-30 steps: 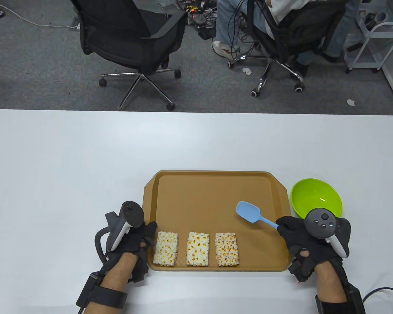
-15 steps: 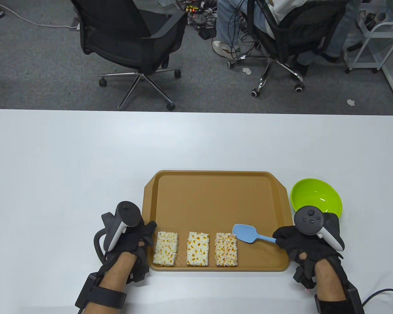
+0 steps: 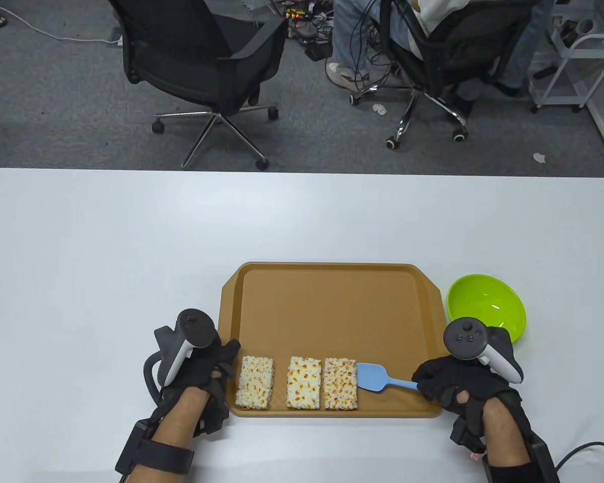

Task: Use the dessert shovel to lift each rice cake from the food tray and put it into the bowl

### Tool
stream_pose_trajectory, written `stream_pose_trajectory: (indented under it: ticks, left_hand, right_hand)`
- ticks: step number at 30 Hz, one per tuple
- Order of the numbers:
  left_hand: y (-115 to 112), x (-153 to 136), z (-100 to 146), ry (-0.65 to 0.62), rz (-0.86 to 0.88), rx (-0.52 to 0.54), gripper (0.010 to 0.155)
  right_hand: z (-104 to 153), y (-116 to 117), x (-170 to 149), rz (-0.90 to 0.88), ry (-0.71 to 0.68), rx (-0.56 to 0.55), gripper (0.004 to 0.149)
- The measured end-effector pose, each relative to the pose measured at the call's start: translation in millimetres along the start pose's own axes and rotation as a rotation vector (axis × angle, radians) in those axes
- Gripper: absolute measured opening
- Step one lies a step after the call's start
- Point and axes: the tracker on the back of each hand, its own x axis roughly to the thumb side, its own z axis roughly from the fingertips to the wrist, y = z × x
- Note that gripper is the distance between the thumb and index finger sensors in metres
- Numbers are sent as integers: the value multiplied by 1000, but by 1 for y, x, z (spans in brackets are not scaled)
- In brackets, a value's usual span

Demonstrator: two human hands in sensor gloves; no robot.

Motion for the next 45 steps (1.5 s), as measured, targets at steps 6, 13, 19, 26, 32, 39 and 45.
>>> stream_pose_trajectory:
  ticks: [6,13,19,26,32,39,45]
  left_hand:
    - [0,0,-1,-11,21,-29,69]
    - [1,0,-1,-14,27,-35,69]
    - [1,0,-1,-14,30,-37,69]
    - [2,-1,-1,-14,36,-45,69]
    - [2,-1,-1,-16,44,-51,69]
    - [2,-2,-2,-16,45,-53,69]
    - [2,-2,-2,-16,45,-53,69]
  right_hand:
    - [-4,10,14,2,-63,-7,43]
    - [-8,27,31,-3,-133,6,45]
    - [-12,38,40,-6,-164,17,45]
    - [-19,37,28,-140,-157,128,46]
    - [-7,11,13,-245,-133,17,46]
    - [23,-30,-10,-352,-14,-249,46]
    - [41,-53,-38,-438,80,-386,46]
